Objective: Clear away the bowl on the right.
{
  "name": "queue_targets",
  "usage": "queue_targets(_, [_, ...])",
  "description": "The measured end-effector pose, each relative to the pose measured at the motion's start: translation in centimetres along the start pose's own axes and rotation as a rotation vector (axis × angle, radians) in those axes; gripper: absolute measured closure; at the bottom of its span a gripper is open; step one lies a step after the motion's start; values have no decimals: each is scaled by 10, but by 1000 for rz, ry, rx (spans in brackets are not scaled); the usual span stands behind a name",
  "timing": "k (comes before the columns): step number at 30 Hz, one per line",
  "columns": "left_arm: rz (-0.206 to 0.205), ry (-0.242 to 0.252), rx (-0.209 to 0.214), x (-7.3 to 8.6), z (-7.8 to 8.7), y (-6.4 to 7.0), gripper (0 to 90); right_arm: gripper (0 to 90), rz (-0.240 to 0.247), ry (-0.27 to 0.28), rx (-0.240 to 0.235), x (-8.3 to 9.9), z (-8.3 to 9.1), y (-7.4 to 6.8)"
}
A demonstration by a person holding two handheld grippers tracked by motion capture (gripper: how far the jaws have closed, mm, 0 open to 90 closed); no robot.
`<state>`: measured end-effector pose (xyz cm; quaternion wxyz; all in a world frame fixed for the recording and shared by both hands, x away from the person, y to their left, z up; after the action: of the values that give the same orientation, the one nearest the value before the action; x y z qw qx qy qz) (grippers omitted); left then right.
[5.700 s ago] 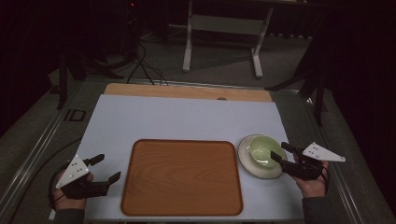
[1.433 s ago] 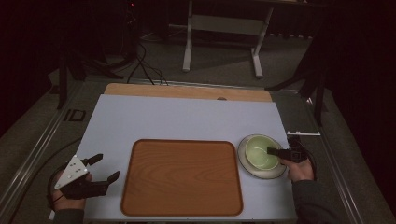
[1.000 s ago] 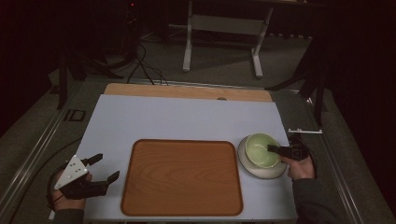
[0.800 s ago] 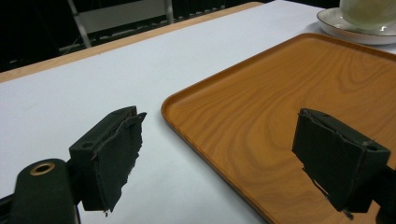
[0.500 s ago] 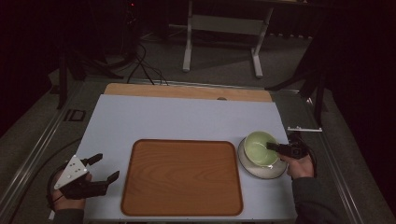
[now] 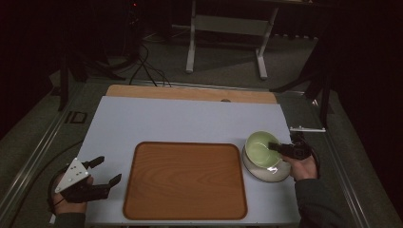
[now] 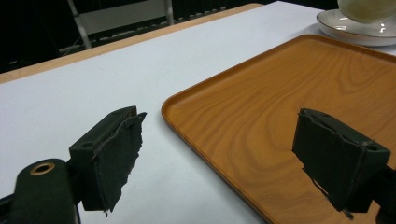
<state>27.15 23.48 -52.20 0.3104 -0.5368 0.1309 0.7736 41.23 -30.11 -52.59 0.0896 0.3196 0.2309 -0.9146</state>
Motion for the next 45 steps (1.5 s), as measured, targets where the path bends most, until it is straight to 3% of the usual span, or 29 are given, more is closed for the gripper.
queue_targets(45, [1, -2, -10, 0, 1, -1, 154, 826, 91, 15, -70, -7, -17, -42])
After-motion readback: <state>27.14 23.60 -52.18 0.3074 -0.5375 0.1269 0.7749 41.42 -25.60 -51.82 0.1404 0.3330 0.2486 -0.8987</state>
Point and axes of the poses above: each handheld gripper's, and its own axes: z roughly backward along the jaws, x roughly out of its underside, y roughly to its right, the point moved 9 cm from there along -z, roughly forward along the jaws, and after that the axes turned 6 degrees about -z, right-handed, at the moved point
